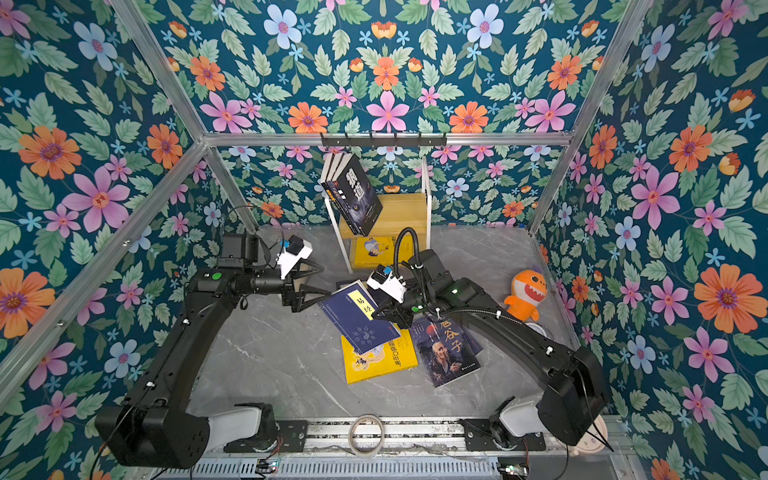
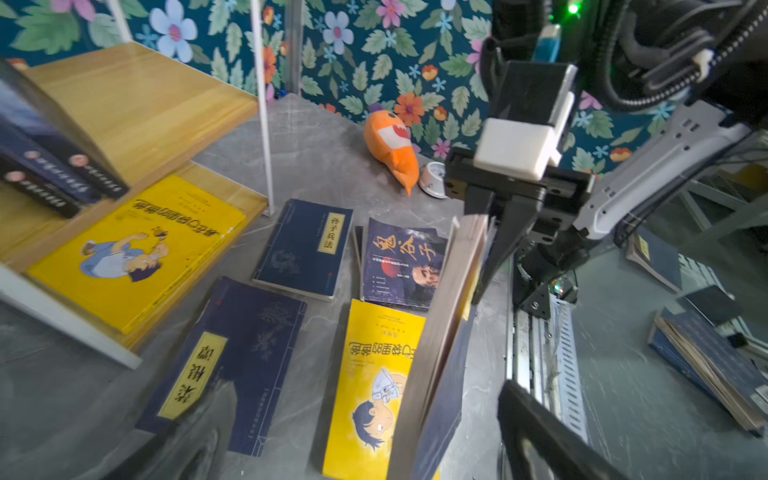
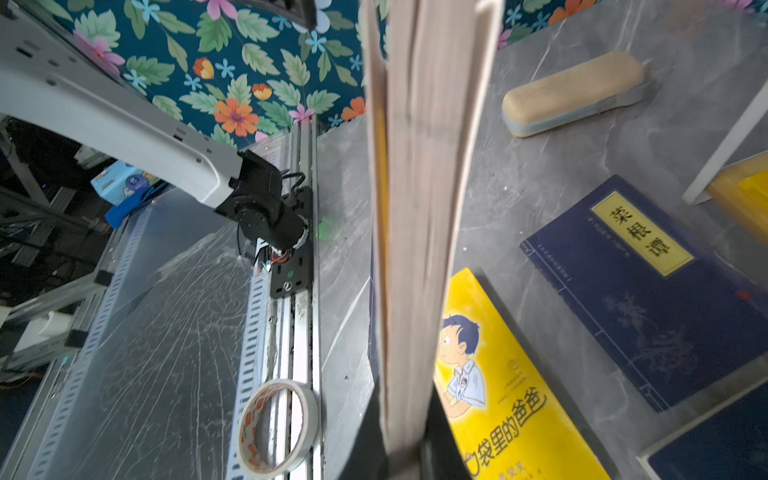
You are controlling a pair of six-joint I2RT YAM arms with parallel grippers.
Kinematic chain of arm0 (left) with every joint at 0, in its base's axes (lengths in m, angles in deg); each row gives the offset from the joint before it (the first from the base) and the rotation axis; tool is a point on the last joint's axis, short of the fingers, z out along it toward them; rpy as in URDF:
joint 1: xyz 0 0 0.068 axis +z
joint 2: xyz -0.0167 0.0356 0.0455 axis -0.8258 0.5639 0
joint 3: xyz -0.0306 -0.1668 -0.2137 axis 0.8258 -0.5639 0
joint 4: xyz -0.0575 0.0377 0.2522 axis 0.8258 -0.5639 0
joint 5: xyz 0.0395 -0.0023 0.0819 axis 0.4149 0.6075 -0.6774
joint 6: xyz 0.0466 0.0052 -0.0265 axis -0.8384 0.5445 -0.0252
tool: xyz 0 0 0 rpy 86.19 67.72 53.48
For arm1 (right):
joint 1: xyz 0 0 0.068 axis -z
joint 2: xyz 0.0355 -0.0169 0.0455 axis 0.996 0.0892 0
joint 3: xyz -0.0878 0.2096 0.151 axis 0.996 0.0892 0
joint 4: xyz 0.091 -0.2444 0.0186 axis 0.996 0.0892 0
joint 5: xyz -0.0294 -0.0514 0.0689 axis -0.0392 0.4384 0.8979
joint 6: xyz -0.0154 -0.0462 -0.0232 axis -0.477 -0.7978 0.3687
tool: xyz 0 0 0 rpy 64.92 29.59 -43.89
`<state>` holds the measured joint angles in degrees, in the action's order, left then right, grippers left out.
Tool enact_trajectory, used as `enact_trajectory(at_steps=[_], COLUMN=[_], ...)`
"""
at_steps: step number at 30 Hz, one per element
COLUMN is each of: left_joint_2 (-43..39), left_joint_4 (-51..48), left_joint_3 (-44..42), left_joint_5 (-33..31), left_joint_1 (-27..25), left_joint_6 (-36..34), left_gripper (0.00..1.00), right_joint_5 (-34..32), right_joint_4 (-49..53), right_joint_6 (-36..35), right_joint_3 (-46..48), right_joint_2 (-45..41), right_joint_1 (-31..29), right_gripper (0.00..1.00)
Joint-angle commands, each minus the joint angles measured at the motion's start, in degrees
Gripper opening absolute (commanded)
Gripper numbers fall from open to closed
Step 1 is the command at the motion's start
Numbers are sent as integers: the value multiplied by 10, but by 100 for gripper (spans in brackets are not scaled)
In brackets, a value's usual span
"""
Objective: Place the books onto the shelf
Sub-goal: 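Swing the upright blue book toward the shelf with the right gripper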
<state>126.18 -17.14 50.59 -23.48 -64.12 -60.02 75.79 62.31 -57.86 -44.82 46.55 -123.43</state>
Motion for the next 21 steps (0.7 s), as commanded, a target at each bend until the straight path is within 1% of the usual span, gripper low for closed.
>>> enact_trajectory(at_steps=[1,3,5,6,8,10,13,17,18,20,21], left_joint_2=[4,4,8,13,20,23,26,21,20,20,20], left_joint_4=[-41,-49,-52,-53,-53,-50,-47,-26,-11,-8,-8], left_joint_3=[-4,-10,-15,-18,-16,-16,-18,-28,-32,-32,-33], left_joint_5=[7,1,-3,-7,-20,-21,-4,2,1,1,1], left_joint_1=[-19,-35,-52,-59,-74,-83,-88,-89,-89,-88,-89], left_joint_6=[-48,-63,-67,-65,-64,-63,-53,-33,-27,-21,-20], left_gripper=[99,98,97,95,86,73,49,4,0,0,0], right_joint_5=[13,14,12,12,24,27,11,7,0,-17,-23], right_joint_4=[52,56,58,60,56,50,50,40,35,29,26], right_joint_6=[-52,-62,-57,-54,-54,-57,-55,-49,-46,-35,-32], right_joint_3=[-22,-28,-40,-46,-49,-47,-52,-44,-41,-37,-32], right_joint_2=[12,20,31,35,37,37,41,37,35,31,25], right_joint_1=[-11,-17,-18,-20,-25,-29,-29,-29,-29,-29,-29], right_gripper=[0,0,0,0,0,0,0,0,0,6,10])
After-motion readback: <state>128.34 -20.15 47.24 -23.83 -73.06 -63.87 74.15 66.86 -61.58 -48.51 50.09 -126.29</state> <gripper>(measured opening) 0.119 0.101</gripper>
